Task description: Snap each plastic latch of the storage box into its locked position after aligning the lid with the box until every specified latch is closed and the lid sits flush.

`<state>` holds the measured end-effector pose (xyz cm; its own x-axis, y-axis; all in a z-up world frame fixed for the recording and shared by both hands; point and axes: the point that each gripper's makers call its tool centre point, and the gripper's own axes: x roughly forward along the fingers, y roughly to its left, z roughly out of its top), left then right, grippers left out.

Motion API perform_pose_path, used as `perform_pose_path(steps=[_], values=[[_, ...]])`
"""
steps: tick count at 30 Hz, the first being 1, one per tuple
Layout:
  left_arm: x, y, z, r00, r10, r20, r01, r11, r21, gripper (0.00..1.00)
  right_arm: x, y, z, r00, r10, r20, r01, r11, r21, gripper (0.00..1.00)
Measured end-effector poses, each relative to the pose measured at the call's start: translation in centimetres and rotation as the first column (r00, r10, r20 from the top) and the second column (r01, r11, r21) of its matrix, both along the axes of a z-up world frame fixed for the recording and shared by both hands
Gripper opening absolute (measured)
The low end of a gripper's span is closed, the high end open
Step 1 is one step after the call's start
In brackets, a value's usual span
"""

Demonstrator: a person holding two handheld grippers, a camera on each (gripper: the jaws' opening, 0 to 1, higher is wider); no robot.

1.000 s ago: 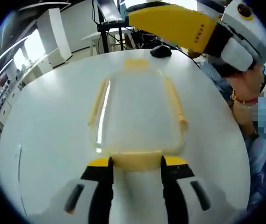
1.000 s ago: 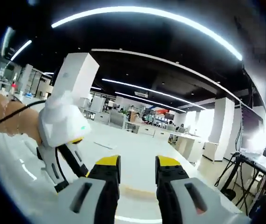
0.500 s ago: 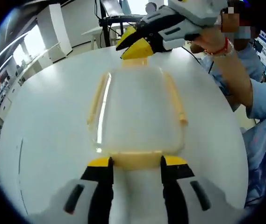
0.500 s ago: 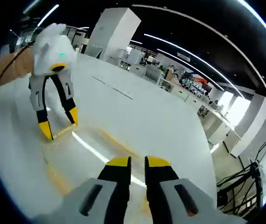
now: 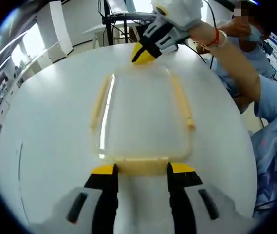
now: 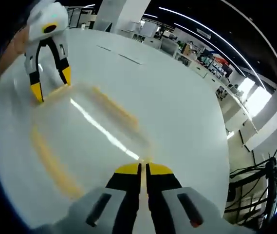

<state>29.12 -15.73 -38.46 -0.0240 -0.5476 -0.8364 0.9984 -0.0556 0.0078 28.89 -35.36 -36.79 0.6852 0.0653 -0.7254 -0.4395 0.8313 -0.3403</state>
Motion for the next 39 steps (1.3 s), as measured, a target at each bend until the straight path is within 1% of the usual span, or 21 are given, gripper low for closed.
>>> perform_pose_path(steps=[3,6,8,9,11,12,13,14,16,18,20,21,22,24,28,29,30,32,33,36,39], values=[[0.0,0.1,0.0,1.0,-0.008,-0.001,0.008,1.0,0.009,0.4,-0.2,0.0,0.2,0.999,0.045,-0.018,-0.045,0.999,-0.013,0.06],[0.1,0.4,0.0,1.0,-0.021,0.001,0.021,0.999,0.031,0.4,-0.2,-0.3,0.6,0.993,0.114,-0.02,-0.115,0.992,-0.049,0.17],[0.1,0.6,0.0,1.0,-0.03,0.001,0.03,0.999,0.041,0.4,-0.4,-0.5,1.0,0.987,0.16,-0.026,-0.162,0.985,-0.064,0.19],[0.1,0.7,0.0,0.999,-0.034,0.002,0.034,0.998,0.047,0.4,-0.4,-0.4,1.4,0.98,0.2,-0.022,-0.201,0.977,-0.073,0.19],[0.2,0.8,0.0,0.999,-0.038,0.001,0.038,0.998,0.056,0.4,-1.0,-0.2,1.9,0.969,0.244,-0.033,-0.246,0.968,-0.05,0.2],[0.2,0.9,0.0,0.999,-0.041,0.002,0.041,0.997,0.06,0.4,-1.2,0.1,2.0,0.958,0.283,-0.04,-0.284,0.958,-0.039,0.23],[0.2,1.0,0.0,0.999,-0.041,0.002,0.041,0.997,0.063,0.4,-1.6,0.4,2.0,0.946,0.317,-0.064,-0.32,0.947,-0.027,0.25],[0.1,1.0,0.1,0.999,-0.043,0.002,0.043,0.997,0.066,0.4,-2.1,0.6,1.8,0.933,0.347,-0.098,-0.351,0.936,-0.023,0.26],[0.1,1.1,0.1,0.999,-0.044,0.002,0.044,0.997,0.069,0.4,-3.1,0.5,1.1,0.9,0.394,-0.189,-0.409,0.911,-0.049,0.27],[0.1,1.2,0.1,0.999,-0.044,0.002,0.043,0.997,0.07,0.4,-3.5,0.6,0.7,0.874,0.419,-0.246,-0.446,0.893,-0.065,0.27],[0.1,1.2,0.1,0.999,-0.044,0.002,0.044,0.997,0.07,0.4,-3.2,0.7,0.3,0.871,0.412,-0.268,-0.446,0.892,-0.079,0.27],[0.1,1.3,0.1,0.999,-0.043,0.002,0.043,0.997,0.071,0.4,-3.4,0.5,0.0,0.856,0.415,-0.307,-0.463,0.881,-0.1,0.28],[0.1,1.3,0.1,0.999,-0.042,0.003,0.042,0.997,0.071,0.4,-3.2,0.4,0.0,0.852,0.418,-0.317,-0.473,0.873,-0.12,0.27],[0.1,1.3,0.1,0.999,-0.041,0.003,0.041,0.997,0.072,0.4,-2.9,0.5,0.0,0.849,0.417,-0.326,-0.476,0.87,-0.126,0.28],[0.0,1.4,0.1,0.999,-0.042,0.004,0.042,0.996,0.077,0.4,-2.7,0.1,-0.7,0.813,0.432,-0.39,-0.511,0.851,-0.123,0.34],[0.0,1.4,0.1,0.999,-0.043,0.005,0.043,0.996,0.078,0.4,-2.5,0.2,-0.8,0.806,0.442,-0.393,-0.524,0.842,-0.128,0.35],[0.0,1.3,0.1,0.999,-0.045,0.005,0.044,0.996,0.078,0.4,-2.2,0.2,-0.8,0.804,0.444,-0.394,-0.528,0.839,-0.131,0.36],[0.1,1.3,0.1,0.999,-0.047,0.005,0.046,0.996,0.078,0.4,-1.9,0.1,-0.7,0.786,0.464,-0.409,-0.557,0.818,-0.143,0.39],[0.1,1.3,0.1,0.999,-0.047,0.005,0.047,0.996,0.077,0.4,-1.7,0.0,-0.7,0.784,0.466,-0.409,-0.563,0.812,-0.154,0.41],[0.1,1.3,0.1,0.999,-0.05,0.006,0.05,0.996,0.081,0.4,-1.8,0.1,-0.8,0.744,0.502,-0.441,-0.614,0.773,-0.158,0.41],[0.1,1.2,0.1,0.998,-0.057,0.006,0.056,0.995,0.081,0.4,-1.6,0.2,-0.9,0.722,0.516,-0.462,-0.636,0.758,-0.147,0.41]])
